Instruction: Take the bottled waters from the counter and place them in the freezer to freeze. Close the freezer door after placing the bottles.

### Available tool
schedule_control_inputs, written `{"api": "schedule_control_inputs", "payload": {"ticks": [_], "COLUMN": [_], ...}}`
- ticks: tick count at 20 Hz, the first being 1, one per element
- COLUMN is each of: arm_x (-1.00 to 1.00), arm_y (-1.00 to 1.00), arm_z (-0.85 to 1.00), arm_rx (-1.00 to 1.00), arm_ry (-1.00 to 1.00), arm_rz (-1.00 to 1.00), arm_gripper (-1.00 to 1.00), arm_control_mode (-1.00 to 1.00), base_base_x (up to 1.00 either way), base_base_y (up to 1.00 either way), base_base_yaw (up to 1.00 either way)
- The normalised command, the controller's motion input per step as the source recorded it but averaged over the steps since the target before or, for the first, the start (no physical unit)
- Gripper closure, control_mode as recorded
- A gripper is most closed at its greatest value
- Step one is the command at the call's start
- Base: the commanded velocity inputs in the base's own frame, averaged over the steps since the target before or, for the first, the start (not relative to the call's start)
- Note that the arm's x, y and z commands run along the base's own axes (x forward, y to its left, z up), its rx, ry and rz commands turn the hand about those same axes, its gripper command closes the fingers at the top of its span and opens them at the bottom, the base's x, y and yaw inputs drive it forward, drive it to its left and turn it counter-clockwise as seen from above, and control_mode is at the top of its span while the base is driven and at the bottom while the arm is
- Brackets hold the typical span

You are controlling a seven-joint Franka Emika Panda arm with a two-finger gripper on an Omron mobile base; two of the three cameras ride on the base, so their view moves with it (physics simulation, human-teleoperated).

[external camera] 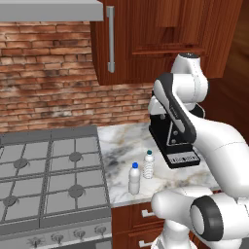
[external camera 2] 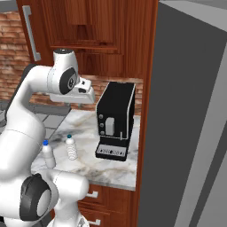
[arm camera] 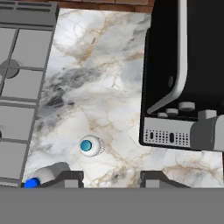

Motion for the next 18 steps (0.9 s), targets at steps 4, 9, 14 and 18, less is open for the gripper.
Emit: {"api": "schedule_control_inputs", "payload": {"ticks": [4, 9, 14, 18], "arm_x": [0.00, 0.00, 0.00, -0.11], "arm_y": [0.00, 0.00, 0.00, 0.02], "arm_z": [0.00, 0.00, 0.00, 0.00], "arm_rx": [0.00, 0.00, 0.00, 0.00], "arm_ry": [-0.01, 0.00, -0.03, -0.10], "arm_rz": [0.00, 0.00, 0.00, -0.06], "arm_gripper": [-1.00, -1.00, -1.00, -1.00], "arm_control_mode": [-1.00, -1.00, -1.00, -1.00], "base_base_x": [0.00, 0.00, 0.00, 0.00], "base_base_y": [0.00, 0.00, 0.00, 0.00], "base_base_yaw": [0.00, 0.00, 0.00, 0.00]}}
